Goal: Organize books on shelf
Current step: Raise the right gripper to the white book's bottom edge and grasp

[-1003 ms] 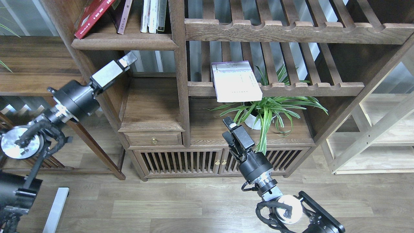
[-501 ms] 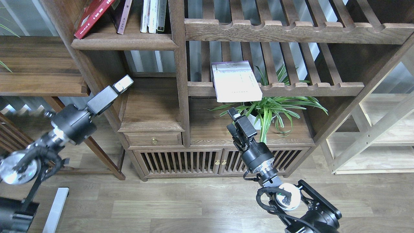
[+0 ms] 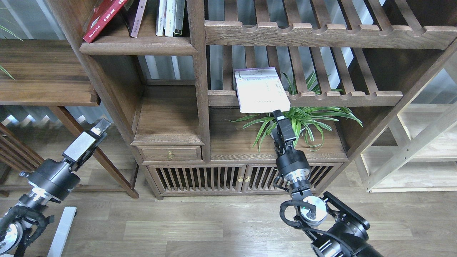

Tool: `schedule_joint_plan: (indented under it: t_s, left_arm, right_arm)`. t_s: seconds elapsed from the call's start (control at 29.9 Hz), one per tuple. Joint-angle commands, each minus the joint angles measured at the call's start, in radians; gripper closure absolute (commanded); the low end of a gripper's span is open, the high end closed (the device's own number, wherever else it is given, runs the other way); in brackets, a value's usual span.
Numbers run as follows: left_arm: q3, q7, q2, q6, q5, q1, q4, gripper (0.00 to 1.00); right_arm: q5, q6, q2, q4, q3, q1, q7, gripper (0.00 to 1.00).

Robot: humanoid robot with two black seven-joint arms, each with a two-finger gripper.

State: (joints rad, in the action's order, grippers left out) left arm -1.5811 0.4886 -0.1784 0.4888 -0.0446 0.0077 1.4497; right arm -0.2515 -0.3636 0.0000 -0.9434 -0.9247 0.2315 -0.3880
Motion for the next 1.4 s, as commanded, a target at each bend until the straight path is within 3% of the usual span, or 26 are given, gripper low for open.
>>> schedule_joint_plan:
  t_s: [0.0,0.8,1.37]
  left_arm:
    - [0.0,0.0,0.002,0.0,0.0,0.002,0.003,0.06]
    - [-0.042,0.0,0.0,0.0,0.0,0.018,-0.006,0.06]
    - [-0.072,0.0,-0.001,0.0,0.0,0.026,-0.006,0.06]
  right_arm:
    - [-0.009,0.003,0.0,0.014,0.035,0.011,0.0,0.01]
    - [-0.229,0.014,0.0,0.172,0.121,0.227,-0.006,0.01]
    - [-0.295,0.1,0.0,0.203,0.19,0.299,-0.006,0.02]
